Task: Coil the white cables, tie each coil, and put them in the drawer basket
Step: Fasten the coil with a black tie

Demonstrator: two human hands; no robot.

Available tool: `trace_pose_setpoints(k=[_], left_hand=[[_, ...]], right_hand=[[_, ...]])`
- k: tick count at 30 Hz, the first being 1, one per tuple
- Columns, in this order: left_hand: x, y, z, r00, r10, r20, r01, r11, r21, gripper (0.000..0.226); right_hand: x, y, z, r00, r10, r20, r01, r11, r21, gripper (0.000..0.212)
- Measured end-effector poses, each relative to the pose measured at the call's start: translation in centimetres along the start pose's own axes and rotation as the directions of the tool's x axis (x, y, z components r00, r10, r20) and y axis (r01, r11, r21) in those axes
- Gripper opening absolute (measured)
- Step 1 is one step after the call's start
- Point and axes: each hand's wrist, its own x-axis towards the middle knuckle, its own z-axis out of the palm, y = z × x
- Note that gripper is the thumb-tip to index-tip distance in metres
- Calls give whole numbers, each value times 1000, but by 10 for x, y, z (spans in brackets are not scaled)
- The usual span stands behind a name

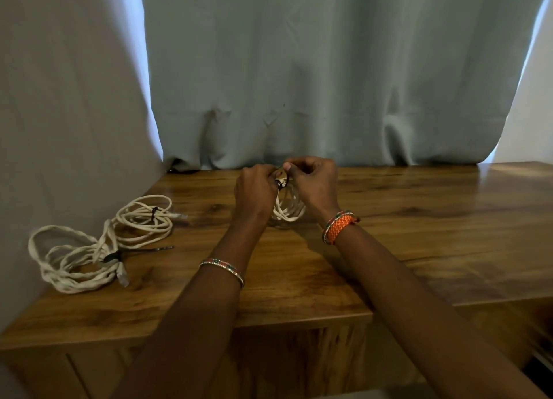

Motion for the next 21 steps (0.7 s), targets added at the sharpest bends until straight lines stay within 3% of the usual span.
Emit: trace_pose_setpoints(k=[21], left_hand=[[0,6,-3,999,34,19,-36,996,84,22]], right_hand=[[-1,0,1,999,-49,15,49,999,-24,8]])
